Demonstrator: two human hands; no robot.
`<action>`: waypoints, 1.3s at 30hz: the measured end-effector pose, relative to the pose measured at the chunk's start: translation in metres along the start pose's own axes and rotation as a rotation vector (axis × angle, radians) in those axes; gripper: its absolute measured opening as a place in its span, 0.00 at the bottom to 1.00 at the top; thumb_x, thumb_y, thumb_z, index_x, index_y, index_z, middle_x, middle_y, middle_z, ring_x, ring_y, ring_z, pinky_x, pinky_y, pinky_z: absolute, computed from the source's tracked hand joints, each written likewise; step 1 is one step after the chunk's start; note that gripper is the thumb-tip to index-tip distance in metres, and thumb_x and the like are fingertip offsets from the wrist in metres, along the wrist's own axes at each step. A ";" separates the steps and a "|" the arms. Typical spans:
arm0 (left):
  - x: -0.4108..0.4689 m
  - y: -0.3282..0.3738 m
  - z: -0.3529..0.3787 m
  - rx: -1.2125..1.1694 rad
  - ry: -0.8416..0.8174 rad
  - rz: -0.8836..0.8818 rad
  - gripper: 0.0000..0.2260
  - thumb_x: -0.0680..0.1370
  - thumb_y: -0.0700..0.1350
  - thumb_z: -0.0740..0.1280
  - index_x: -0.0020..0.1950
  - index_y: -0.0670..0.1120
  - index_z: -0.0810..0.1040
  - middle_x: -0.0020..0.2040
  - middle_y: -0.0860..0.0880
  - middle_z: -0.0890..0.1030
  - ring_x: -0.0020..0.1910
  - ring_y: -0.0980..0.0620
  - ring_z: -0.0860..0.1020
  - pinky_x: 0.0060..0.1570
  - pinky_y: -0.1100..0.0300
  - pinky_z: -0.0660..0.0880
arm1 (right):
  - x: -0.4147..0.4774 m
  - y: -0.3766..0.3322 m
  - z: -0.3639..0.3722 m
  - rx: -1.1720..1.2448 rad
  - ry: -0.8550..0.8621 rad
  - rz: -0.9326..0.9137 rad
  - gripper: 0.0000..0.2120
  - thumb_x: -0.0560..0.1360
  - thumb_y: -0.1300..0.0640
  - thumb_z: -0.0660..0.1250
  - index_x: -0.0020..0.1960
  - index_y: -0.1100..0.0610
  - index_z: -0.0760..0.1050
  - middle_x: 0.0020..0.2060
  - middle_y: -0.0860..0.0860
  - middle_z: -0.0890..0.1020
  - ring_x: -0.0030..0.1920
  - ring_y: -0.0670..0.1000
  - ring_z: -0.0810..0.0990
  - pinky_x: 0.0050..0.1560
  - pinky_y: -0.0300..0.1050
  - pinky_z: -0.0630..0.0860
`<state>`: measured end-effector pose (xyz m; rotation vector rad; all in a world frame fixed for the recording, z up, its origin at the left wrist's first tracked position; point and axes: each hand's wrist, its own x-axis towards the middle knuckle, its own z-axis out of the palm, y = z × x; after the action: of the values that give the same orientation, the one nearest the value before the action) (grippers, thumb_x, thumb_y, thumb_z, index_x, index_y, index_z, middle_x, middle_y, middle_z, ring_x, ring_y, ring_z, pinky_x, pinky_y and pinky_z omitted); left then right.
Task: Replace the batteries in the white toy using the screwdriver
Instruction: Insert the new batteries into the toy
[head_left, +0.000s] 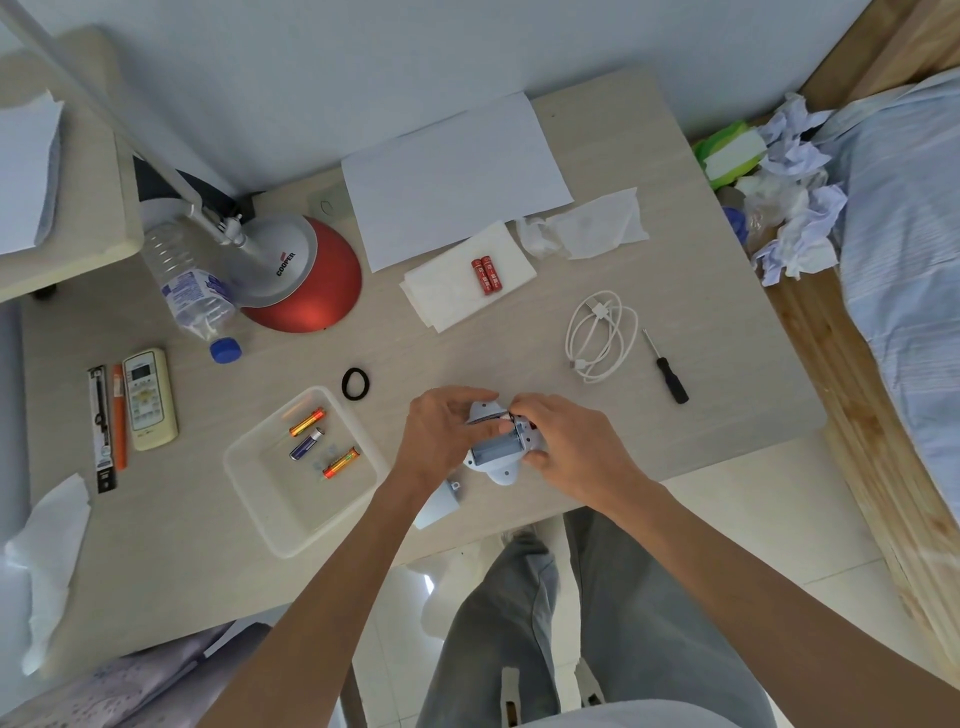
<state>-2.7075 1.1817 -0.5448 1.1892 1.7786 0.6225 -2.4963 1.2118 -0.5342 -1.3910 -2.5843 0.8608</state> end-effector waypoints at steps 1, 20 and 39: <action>0.000 0.001 0.000 0.002 -0.022 -0.015 0.18 0.70 0.47 0.85 0.59 0.50 0.89 0.54 0.52 0.89 0.47 0.64 0.86 0.54 0.62 0.84 | 0.000 0.000 0.000 0.001 0.007 -0.002 0.26 0.71 0.55 0.81 0.66 0.50 0.75 0.56 0.47 0.83 0.51 0.50 0.83 0.46 0.45 0.80; 0.002 0.014 -0.009 0.033 -0.063 -0.064 0.24 0.68 0.52 0.86 0.63 0.53 0.88 0.54 0.57 0.88 0.46 0.64 0.86 0.51 0.64 0.84 | -0.002 -0.001 0.004 0.012 -0.013 0.023 0.25 0.71 0.58 0.79 0.64 0.49 0.74 0.56 0.45 0.82 0.51 0.51 0.82 0.44 0.48 0.81; 0.164 0.047 -0.028 0.591 0.083 0.274 0.25 0.77 0.52 0.78 0.69 0.42 0.78 0.60 0.44 0.74 0.57 0.42 0.78 0.58 0.50 0.76 | -0.003 0.003 0.005 0.032 -0.014 0.008 0.26 0.71 0.57 0.80 0.65 0.49 0.74 0.57 0.44 0.82 0.50 0.48 0.82 0.43 0.42 0.78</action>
<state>-2.7346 1.3518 -0.5585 1.8509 1.9530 0.3012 -2.4941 1.2089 -0.5389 -1.3933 -2.5654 0.9118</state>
